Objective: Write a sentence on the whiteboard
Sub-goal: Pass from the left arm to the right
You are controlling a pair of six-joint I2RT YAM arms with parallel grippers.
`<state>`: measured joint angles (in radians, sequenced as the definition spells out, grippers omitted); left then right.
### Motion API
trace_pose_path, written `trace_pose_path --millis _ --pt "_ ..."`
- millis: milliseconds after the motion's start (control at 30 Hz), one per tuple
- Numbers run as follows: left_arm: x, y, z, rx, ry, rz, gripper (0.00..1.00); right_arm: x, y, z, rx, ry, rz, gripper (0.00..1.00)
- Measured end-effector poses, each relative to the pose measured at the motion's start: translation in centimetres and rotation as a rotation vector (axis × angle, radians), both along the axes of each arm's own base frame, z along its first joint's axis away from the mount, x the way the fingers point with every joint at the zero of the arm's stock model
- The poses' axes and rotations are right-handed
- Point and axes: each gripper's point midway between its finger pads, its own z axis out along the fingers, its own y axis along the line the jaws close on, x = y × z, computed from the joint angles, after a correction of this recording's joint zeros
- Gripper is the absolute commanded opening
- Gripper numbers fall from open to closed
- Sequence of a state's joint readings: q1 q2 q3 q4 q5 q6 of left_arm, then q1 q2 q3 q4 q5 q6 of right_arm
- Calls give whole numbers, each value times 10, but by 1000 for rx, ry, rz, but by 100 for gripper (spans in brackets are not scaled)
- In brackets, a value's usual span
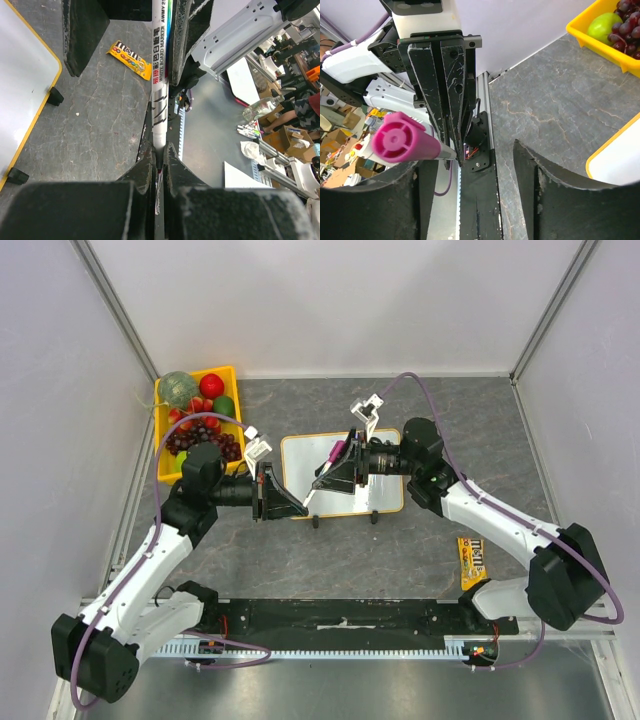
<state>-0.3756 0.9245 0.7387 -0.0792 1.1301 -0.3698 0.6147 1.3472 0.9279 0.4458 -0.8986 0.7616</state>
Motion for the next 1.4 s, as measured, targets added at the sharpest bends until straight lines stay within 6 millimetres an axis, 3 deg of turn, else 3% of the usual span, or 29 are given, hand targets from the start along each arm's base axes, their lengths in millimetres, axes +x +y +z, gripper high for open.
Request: trace_pose_path --millis 500,667,767,933,967,1033,1067,1167,1267,1400 --pt "0 0 -5 7 20 2 2 -5 -1 -4 -13 32 26 36" --pt "0 -1 -6 9 26 0 2 -8 -1 -3 -13 44 38 19" --pt "1 -1 -9 13 32 4 2 -10 -1 -2 -11 54 49 0" --pt "0 -2 -9 15 33 0 2 -11 -2 -2 -11 49 48 0" --pt "0 -2 -10 16 34 2 4 -11 -2 -3 -12 49 48 0" --pt "1 -2 -11 22 40 10 21 -11 -2 -4 -13 49 45 0" --pt "1 -2 -12 24 43 13 40 -11 -2 -5 -14 52 41 0" --pt "3 -2 -16 38 59 24 66 -9 -3 -11 -22 61 20 0" --pt "6 0 -21 60 72 50 77 -5 -7 -23 -39 75 -34 0" --pt "11 2 -28 92 92 92 83 3 -14 -40 -69 91 -130 0"
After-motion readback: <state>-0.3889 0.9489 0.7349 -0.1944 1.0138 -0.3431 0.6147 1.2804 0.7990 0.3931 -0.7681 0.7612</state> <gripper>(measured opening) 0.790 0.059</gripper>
